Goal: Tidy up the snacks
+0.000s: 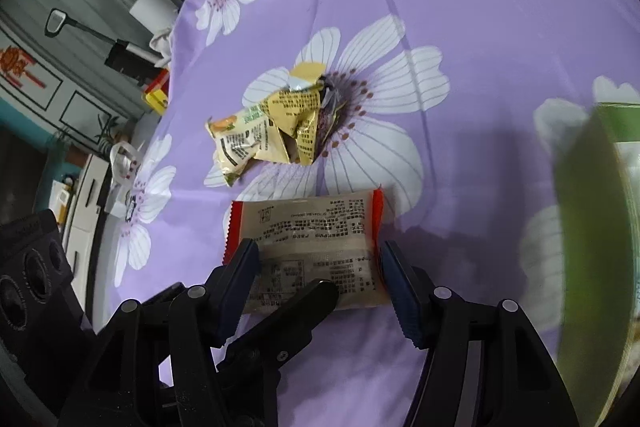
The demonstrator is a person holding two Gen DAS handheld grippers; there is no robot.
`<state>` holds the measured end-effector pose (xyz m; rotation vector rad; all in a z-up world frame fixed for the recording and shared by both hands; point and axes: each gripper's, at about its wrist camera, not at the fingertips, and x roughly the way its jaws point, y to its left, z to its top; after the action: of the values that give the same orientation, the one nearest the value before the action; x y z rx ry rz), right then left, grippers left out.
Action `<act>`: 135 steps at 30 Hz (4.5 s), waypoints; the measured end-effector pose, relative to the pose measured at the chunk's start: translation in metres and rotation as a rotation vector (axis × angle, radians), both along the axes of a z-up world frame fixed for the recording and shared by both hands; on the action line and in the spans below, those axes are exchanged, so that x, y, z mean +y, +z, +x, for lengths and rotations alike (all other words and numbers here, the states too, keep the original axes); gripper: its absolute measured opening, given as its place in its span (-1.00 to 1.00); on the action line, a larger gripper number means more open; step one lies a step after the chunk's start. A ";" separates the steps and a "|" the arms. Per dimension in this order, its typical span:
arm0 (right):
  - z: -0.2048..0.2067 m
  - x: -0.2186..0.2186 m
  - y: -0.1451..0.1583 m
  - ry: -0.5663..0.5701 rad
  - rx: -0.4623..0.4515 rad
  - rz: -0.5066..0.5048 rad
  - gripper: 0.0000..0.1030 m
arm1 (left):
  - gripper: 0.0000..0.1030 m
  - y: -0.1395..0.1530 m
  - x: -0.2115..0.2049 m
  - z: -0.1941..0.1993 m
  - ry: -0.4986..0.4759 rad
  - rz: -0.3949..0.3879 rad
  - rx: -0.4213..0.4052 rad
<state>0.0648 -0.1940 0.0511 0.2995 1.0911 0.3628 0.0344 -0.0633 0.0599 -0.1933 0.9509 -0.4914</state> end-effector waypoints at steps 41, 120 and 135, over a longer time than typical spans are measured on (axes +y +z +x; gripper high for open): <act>-0.096 -0.220 0.048 -0.610 -0.078 0.004 0.28 | -0.28 0.032 -0.216 -0.031 -0.489 -0.047 -0.070; 0.035 0.027 0.017 -0.146 -0.051 -0.129 -0.08 | 0.68 0.008 0.128 0.004 0.386 0.081 0.039; -0.038 0.005 -0.007 -0.064 0.099 -0.056 -0.08 | 0.68 0.001 0.092 -0.009 0.256 0.120 0.033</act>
<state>0.0267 -0.1888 0.0438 0.3048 1.1836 0.2618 0.0252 0.0283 0.0607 -0.2114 0.9687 -0.1952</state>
